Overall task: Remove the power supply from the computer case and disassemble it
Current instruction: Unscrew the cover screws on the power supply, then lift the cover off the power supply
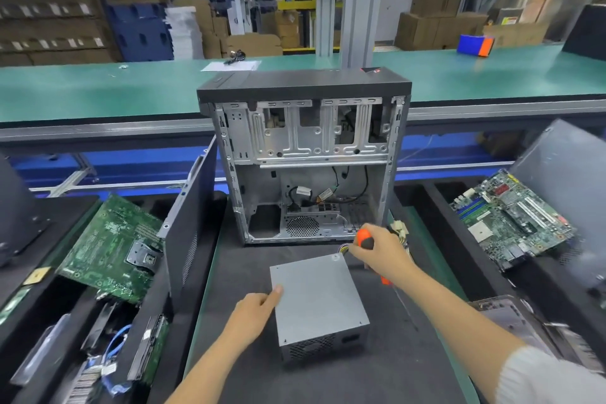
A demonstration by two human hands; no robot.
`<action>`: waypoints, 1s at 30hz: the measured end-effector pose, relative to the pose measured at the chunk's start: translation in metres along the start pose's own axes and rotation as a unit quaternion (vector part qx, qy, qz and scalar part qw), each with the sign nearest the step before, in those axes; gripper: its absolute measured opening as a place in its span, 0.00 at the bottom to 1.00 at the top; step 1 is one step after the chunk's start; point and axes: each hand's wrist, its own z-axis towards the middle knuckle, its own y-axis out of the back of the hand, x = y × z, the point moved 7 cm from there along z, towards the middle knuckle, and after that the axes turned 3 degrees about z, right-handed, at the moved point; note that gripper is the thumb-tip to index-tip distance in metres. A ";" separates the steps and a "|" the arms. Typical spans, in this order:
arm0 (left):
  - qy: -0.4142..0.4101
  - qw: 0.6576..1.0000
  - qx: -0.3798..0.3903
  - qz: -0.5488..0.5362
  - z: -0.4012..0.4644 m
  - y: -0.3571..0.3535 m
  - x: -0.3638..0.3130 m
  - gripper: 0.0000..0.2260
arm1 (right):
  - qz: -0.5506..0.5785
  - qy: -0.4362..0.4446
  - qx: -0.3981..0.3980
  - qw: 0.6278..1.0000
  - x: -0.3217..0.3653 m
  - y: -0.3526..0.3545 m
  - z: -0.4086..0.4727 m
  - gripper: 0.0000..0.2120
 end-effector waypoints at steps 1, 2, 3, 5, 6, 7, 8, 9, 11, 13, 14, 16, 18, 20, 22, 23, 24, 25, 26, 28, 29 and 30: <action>-0.003 1.000 -0.002 0.008 0.000 0.000 -0.002 0.23 | -0.040 -0.007 0.022 0.999 -0.006 -0.009 0.003 0.15; -0.001 1.000 -0.003 0.014 0.001 0.000 -0.003 0.23 | -0.076 -0.013 0.049 0.996 -0.011 -0.018 0.004 0.18; 0.002 1.000 -0.003 0.022 0.002 0.000 -0.004 0.23 | -0.102 -0.016 0.077 0.992 -0.016 -0.029 0.005 0.20; 0.010 1.000 -0.004 0.029 0.005 -0.002 -0.004 0.23 | -0.125 -0.033 0.113 0.985 -0.027 -0.044 0.004 0.22; 0.016 1.000 -0.005 0.026 0.006 -0.005 -0.003 0.24 | -0.112 -0.051 0.121 0.985 -0.032 -0.048 0.002 0.22; 0.024 0.999 -0.008 0.021 0.007 -0.008 -0.002 0.24 | -0.083 -0.067 0.125 0.986 -0.036 -0.052 0.000 0.21; 0.035 0.999 -0.015 0.018 0.007 -0.011 -0.001 0.24 | -0.051 -0.084 0.129 0.987 -0.039 -0.054 -0.002 0.19; 0.046 0.998 -0.026 0.016 0.007 -0.014 -0.001 0.24 | -0.027 -0.094 0.133 0.986 -0.040 -0.055 -0.003 0.18; 0.061 0.996 -0.055 0.014 0.003 -0.017 -0.004 0.24 | -0.009 -0.102 0.134 0.986 -0.040 -0.056 -0.004 0.18; 0.056 0.995 -0.086 0.019 0.000 -0.018 -0.009 0.26 | -0.009 -0.101 0.127 0.987 -0.037 -0.056 -0.005 0.16; 0.048 0.994 -0.095 0.020 -0.001 -0.016 -0.012 0.26 | -0.012 -0.102 0.124 0.987 -0.036 -0.055 -0.005 0.16; 0.027 0.994 -0.098 0.044 -0.003 -0.011 -0.022 0.23 | -0.021 -0.108 0.117 0.987 -0.033 -0.050 -0.005 0.17; 0.009 0.992 -0.090 0.085 -0.002 -0.006 -0.033 0.21 | -0.025 -0.114 0.105 0.988 -0.031 -0.042 -0.004 0.17; 0.007 0.992 -0.095 0.087 -0.001 0.004 -0.043 0.20 | -0.030 -0.111 0.086 0.990 -0.024 -0.031 -0.002 0.19; 0.006 0.994 -0.086 0.070 0.001 0.011 -0.051 0.22 | -0.040 -0.108 0.069 0.991 -0.016 -0.022 0.001 0.20; 0.007 0.995 -0.083 0.050 0.001 0.014 -0.054 0.23 | -0.048 -0.108 0.070 0.990 -0.011 -0.019 0.003 0.21; 0.008 0.997 -0.074 0.036 -0.002 0.017 -0.056 0.24 | -0.058 -0.114 0.080 0.989 -0.007 -0.018 0.001 0.21; 0.003 0.997 -0.067 0.031 -0.004 0.020 -0.059 0.24 | -0.065 -0.120 0.089 0.987 -0.002 -0.016 -0.001 0.20; -0.003 0.998 -0.065 0.025 -0.006 0.025 -0.065 0.24 | -0.073 -0.121 0.092 0.986 0.005 -0.012 -0.001 0.20; -0.019 0.997 -0.078 0.021 -0.007 0.042 -0.078 0.24 | -0.089 -0.104 0.088 0.987 0.025 0.001 0.002 0.20; -0.028 0.995 -0.092 0.018 -0.008 0.052 -0.087 0.24 | -0.092 -0.090 0.080 0.988 0.040 0.010 0.004 0.19; -0.042 0.993 -0.110 0.009 -0.010 0.064 -0.096 0.24 | -0.091 -0.075 0.068 0.991 0.056 0.019 0.005 0.19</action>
